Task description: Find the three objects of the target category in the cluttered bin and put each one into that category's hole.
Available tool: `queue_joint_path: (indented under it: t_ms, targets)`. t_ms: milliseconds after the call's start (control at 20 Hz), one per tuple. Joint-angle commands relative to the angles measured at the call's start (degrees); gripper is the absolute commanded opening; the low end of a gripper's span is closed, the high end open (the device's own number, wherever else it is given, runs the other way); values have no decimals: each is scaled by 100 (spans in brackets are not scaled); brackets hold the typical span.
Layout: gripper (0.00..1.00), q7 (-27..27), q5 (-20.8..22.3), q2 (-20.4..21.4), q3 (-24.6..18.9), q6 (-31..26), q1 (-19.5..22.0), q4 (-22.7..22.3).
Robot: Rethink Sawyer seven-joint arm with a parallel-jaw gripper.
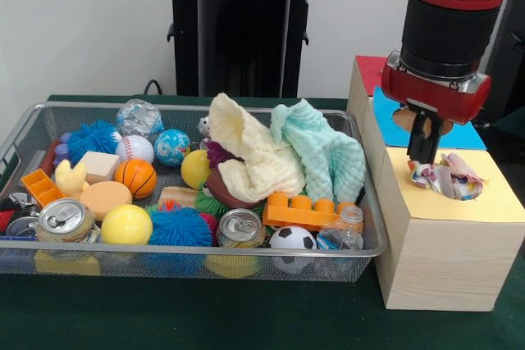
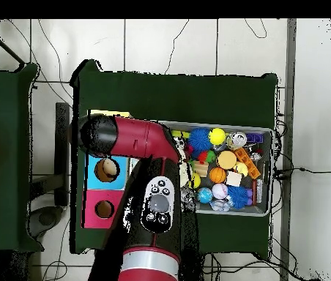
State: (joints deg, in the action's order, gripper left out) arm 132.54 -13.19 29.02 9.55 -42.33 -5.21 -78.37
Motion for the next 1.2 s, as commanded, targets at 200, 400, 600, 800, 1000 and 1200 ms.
queue_joint_path:
  t_ms: [200,400,600,800,1000,1200]
  targets:
    - [0,793,-444,-413,-781,225,40,-444]
    - [0,819,-593,-458,-886,367,15,-494]
    - [0,822,-656,-527,-951,498,4,-500]
    - [0,816,-707,-638,-1012,605,-8,-442]
    - [0,917,-731,-735,-962,650,-94,-318]
    - [0,1104,-699,-788,-720,444,-267,-81]
